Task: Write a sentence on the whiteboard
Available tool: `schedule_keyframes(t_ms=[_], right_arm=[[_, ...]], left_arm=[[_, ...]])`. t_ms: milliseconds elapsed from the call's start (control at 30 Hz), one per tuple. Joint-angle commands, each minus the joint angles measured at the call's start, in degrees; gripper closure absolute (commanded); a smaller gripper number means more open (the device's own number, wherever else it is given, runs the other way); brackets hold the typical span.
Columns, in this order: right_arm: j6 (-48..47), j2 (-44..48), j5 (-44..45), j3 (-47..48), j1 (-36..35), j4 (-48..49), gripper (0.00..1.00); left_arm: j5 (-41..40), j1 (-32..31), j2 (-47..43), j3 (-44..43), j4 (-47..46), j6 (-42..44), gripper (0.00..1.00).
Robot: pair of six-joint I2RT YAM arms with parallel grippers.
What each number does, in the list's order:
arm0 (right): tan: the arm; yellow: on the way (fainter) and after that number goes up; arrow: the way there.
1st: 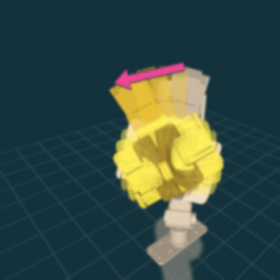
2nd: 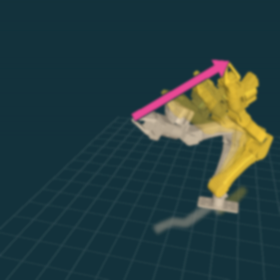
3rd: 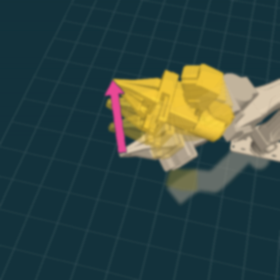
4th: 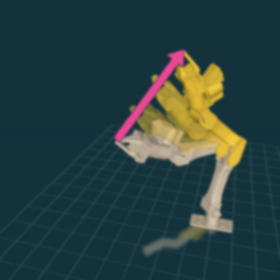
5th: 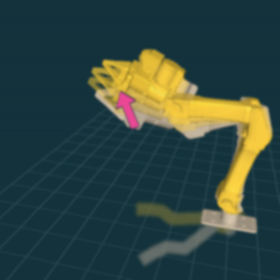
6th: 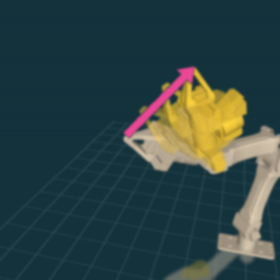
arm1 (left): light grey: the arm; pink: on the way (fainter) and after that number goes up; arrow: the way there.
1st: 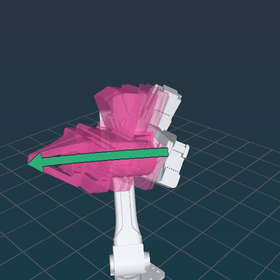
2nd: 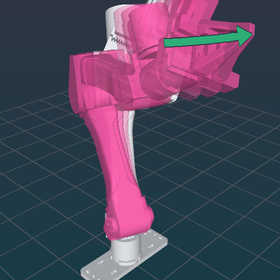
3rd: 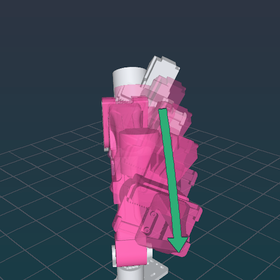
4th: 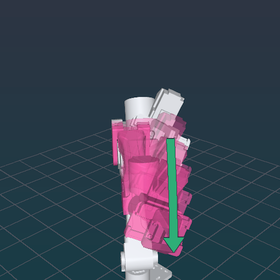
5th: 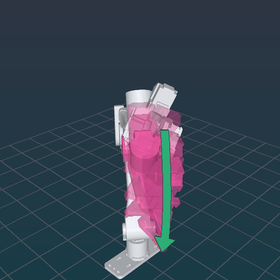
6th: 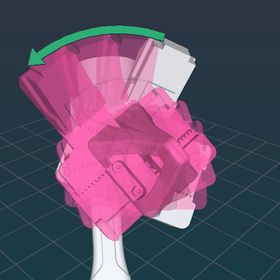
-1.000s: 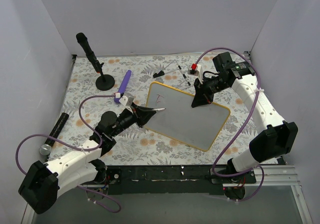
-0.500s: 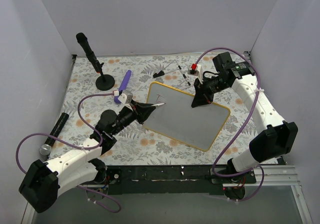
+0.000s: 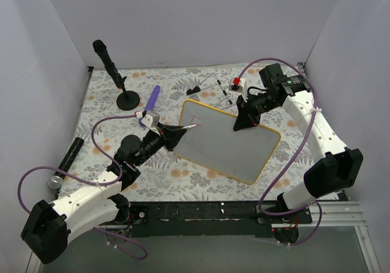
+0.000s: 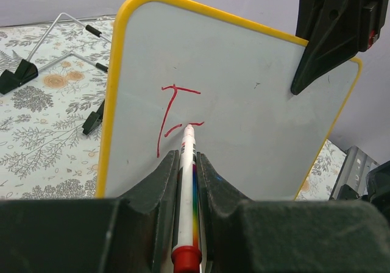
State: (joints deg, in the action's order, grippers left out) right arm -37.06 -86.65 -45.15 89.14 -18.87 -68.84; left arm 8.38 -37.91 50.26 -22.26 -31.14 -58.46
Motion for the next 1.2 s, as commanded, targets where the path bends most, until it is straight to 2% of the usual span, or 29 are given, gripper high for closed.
schedule_keyframes(t_ms=[0,300,633,1167], right_arm=[[-1.0,1.2,-5.7,1.5,-0.2,2.2,0.99],[-0.9,1.4,-5.7,1.5,-0.2,2.2,0.99],[-1.0,1.5,-5.9,1.4,-0.2,2.3,0.99],[-1.0,1.6,-5.9,1.0,-0.3,2.3,0.99]], left_arm=[[-2.0,-0.1,-1.1,-0.6,2.6,1.5,1.00],[-0.4,-0.1,1.7,-1.6,4.7,1.2,1.00],[2.2,-0.1,3.6,-3.0,0.9,0.0,1.00],[0.8,-0.1,4.2,-5.1,-0.2,0.4,1.00]])
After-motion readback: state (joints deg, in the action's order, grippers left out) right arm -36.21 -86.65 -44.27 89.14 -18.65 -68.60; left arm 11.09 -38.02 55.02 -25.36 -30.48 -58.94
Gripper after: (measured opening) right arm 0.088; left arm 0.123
